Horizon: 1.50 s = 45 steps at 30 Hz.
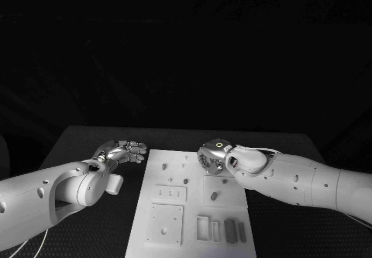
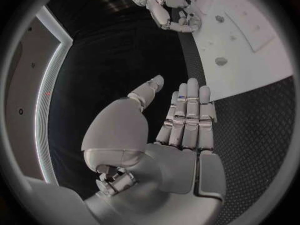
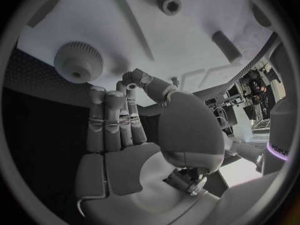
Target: Assemble the parts on the task board
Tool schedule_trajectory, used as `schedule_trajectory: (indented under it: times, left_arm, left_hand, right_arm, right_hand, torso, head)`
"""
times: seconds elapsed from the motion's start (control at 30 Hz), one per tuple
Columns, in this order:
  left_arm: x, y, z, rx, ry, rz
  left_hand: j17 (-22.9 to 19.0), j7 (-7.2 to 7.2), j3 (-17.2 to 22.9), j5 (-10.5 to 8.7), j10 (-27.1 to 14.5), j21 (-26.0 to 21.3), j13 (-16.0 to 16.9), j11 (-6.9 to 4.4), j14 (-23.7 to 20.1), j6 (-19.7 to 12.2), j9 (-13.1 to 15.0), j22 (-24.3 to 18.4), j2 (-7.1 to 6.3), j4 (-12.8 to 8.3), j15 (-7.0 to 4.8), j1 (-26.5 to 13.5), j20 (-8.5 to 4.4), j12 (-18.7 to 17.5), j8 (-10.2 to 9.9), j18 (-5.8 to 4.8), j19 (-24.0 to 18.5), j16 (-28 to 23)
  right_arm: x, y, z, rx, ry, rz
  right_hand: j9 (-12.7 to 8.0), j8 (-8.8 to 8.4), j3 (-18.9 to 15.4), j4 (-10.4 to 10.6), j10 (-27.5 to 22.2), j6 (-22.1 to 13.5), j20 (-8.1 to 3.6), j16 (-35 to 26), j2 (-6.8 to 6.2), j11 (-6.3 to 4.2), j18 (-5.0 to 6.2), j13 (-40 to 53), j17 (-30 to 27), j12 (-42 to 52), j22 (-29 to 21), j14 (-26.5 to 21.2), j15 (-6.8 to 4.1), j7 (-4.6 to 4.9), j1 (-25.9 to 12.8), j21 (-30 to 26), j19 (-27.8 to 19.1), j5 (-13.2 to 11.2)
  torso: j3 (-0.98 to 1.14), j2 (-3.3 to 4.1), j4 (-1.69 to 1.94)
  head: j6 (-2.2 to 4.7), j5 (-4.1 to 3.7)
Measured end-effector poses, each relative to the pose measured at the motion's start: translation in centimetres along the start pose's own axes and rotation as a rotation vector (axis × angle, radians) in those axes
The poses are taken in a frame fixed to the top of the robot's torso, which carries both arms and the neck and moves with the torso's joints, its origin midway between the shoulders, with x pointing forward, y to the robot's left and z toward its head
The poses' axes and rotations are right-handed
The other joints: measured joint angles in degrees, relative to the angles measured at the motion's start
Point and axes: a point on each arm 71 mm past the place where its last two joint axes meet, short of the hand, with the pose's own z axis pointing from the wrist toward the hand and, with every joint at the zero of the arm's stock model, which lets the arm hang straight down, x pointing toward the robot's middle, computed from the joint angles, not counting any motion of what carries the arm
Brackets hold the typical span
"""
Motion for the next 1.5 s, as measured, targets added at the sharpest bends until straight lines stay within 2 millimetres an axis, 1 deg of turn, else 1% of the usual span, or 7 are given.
schedule_trajectory:
  times: [0.23, 0.53, 0.6, 0.77, 1.07, 1.3, 1.5]
  left_arm:
    - [0.0, 0.0, 0.0, 0.0, -0.001, 0.0]
    - [0.0, 0.0, 0.0, 0.0, 0.0, 0.0]
    - [0.0, 0.0, 0.0, 0.0, 0.0, 0.0]
    - [0.2, 0.0, 0.1, 0.0, 0.003, 0.0]
    - [0.3, 0.0, 0.3, 0.001, 0.002, 0.0]
    - [0.5, -0.1, 0.4, 0.001, 0.006, 0.0]
    - [0.6, -0.1, 0.5, 0.001, 0.008, -0.002]
  left_hand:
    - [0.1, 0.0, 0.0, 0.0, 0.0, 0.0, 0.0, 0.0, 0.0, 0.0, 0.0, 0.0, 0.0, 0.0, 0.0, 0.0, 0.0, -0.1, 0.0, -0.01, 0.0, -0.2]
    - [0.2, -0.18, 0.0, -0.26, 0.0, 0.0, 0.0, 0.0, 0.0, -0.2, 0.1, 0.0, 0.23, 0.0, 0.0, -0.2, 0.0, -0.2, 0.0, 0.0, 0.0, -0.2]
    - [0.2, -0.18, 0.0, -0.26, -0.2, 0.0, 0.0, 0.21, 0.0, -0.2, 0.1, 0.0, 0.23, 0.0, 0.0, -0.2, 0.0, -0.4, 0.0, -0.01, 0.0, -0.2]
    - [0.3, -0.18, 0.0, -0.26, -0.2, 0.0, 0.0, 0.21, 0.0, -0.2, 0.0, 0.0, 0.23, 0.0, 0.0, -0.2, 0.0, -0.4, -0.2, -0.02, 0.0, -0.2]
    - [0.3, -0.18, 0.1, -0.26, -0.2, 0.0, 0.0, 0.21, 0.0, -0.2, 0.0, 0.0, 0.23, -0.1, 0.0, -0.2, 0.0, -0.4, -0.2, -0.02, 0.0, -0.2]
    - [0.4, -0.18, 0.1, -0.26, -0.2, 0.2, 0.1, 0.21, 0.0, -0.2, 0.0, 0.0, 0.01, -0.1, 0.0, -0.5, 0.0, -0.4, -0.2, -0.04, 0.0, -0.4]
    - [0.4, -0.18, 0.1, -0.26, -0.2, 0.2, 0.1, 0.21, 0.0, -0.2, 0.0, 0.0, -0.07, -0.1, 0.0, -0.5, 0.0, -0.7, -0.2, -0.04, 0.0, -0.4]
  right_arm:
    - [-1.3, 0.4, 0.6, 0.041, -0.049, -0.005]
    - [-2.0, 2.0, 1.7, 0.064, -0.103, -0.046]
    - [-2.2, 2.3, 2.0, 0.065, -0.118, -0.058]
    - [-2.6, 3.7, 3.0, 0.059, -0.166, -0.09]
    - [-2.4, 5.4, 3.9, 0.048, -0.202, -0.114]
    - [-2.1, 5.3, 4.4, 0.064, -0.209, -0.132]
    - [-1.8, 5.3, 4.6, 0.068, -0.204, -0.14]
  right_hand:
    - [0.1, 0.12, 0.0, 0.0, 0.2, 0.5, -0.28, 0.4, -0.05, -0.19, 0.0, 0.4, -0.1, 0.0, 0.0, 0.2, -0.18, -0.12, -0.1, 0.3, 0.3, -0.1]
    - [0.2, 0.11, 0.0, 0.0, 0.6, 0.8, -0.23, 0.4, -0.43, -0.2, -0.01, 0.7, -0.2, 0.0, 0.0, 0.2, -0.18, -0.38, -0.4, 0.3, 0.4, -0.2]
    - [0.2, 0.11, 0.1, 0.1, 0.9, 0.8, -0.31, 0.4, -0.51, -0.5, 0.0, 0.7, -0.3, 0.0, 0.0, 0.2, -0.18, -0.45, -0.5, 0.5, 0.3, -0.2]
    - [0.4, 0.11, 0.6, 0.6, 1.2, 1.3, -0.73, 0.7, -1.14, -0.36, -0.04, 0.7, -0.5, 0.0, 0.0, 0.5, -0.32, -0.46, -0.3, 0.8, 0.5, -0.2]
    - [0.4, -0.01, 1.1, 0.8, 1.5, 1.5, -0.83, 0.7, -1.73, -0.53, -0.11, 0.7, -0.6, -0.1, 0.0, 0.9, -0.39, -0.6, -0.5, 1.0, 0.6, -0.3]
    - [0.4, -0.05, 1.3, 0.9, 1.5, 1.5, -0.82, 0.7, -1.73, -0.53, -0.11, 0.7, -0.7, -0.3, 0.0, 0.9, -0.37, -0.59, -0.5, 1.0, 0.6, 0.0]
    - [0.4, -0.07, 1.3, 0.9, 1.6, 1.5, -0.81, 0.7, -2.01, -0.55, -0.12, 0.7, -0.8, -0.3, 0.0, 0.7, -0.51, -0.59, -0.2, 1.0, 0.6, 0.0]
  torso:
    - [-0.02, 0.0, -0.01]
    - [-0.01, 0.02, 0.06]
    - [0.01, 0.03, 0.03]
    - [0.02, 0.07, 0.02]
    - [0.04, 0.07, 0.23]
    - [-0.1, 0.07, 0.37]
    - [-0.09, 0.1, 0.4]
  head:
    - [0.41, 0.14]
    - [0.84, 0.13]
    - [0.94, 0.21]
    - [1.17, 0.34]
    - [1.41, 0.48]
    - [1.58, 0.43]
    - [1.63, 0.47]
